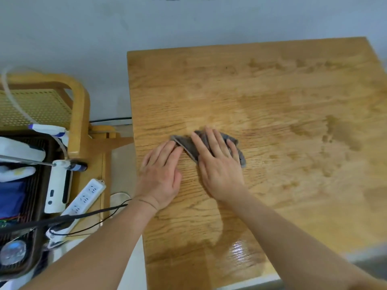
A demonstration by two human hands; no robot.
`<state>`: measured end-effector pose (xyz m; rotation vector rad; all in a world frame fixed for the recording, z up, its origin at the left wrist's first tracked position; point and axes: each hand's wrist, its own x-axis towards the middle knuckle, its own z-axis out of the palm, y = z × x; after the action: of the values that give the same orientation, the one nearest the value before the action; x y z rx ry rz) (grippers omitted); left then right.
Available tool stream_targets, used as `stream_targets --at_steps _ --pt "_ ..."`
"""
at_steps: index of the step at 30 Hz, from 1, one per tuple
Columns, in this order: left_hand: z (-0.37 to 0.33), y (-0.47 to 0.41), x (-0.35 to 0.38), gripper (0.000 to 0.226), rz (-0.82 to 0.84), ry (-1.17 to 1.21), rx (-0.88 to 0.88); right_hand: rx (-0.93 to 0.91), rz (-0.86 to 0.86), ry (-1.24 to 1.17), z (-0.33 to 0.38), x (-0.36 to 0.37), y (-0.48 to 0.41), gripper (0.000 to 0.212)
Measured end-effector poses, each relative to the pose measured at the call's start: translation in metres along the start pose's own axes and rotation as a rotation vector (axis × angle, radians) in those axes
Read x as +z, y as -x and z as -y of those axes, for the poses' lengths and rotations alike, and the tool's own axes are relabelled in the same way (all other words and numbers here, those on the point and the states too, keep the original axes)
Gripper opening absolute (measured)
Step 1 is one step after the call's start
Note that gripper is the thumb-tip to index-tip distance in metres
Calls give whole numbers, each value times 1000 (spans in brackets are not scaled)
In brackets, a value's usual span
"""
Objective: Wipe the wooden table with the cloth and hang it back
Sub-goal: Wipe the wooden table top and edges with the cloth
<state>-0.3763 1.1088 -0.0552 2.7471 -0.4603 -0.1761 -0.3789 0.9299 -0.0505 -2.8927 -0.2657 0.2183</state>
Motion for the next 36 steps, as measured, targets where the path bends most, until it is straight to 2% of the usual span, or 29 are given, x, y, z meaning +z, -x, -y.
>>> stream_targets --at_steps 5,9,15,24,28,30,33,36 --pt "-13 -9 -4 48 -26 62 -195 -170 78 57 -37 4 84 48" --pt "-36 -40 -4 48 -21 29 -212 -310 93 80 -57 -5 47 49" --pt "-46 -101 -6 42 -135 102 -351 -27 30 58 -72 -30 -89 56" --pt "-52 -120 14 50 -146 -57 -400 84 -73 28 -111 -48 -229 55" --pt "-51 -125 15 50 -153 -102 -391 164 -104 12 -100 -48 -275 54" --pt "-50 -124 15 49 -145 -104 -395 32 -91 55 -70 -39 -273 54" --pt "-52 -121 15 43 -148 -78 -402 -294 3 51 -20 -26 -244 51" --pt "-52 -121 15 40 -168 -55 -396 -442 78 34 -40 -32 -226 49"
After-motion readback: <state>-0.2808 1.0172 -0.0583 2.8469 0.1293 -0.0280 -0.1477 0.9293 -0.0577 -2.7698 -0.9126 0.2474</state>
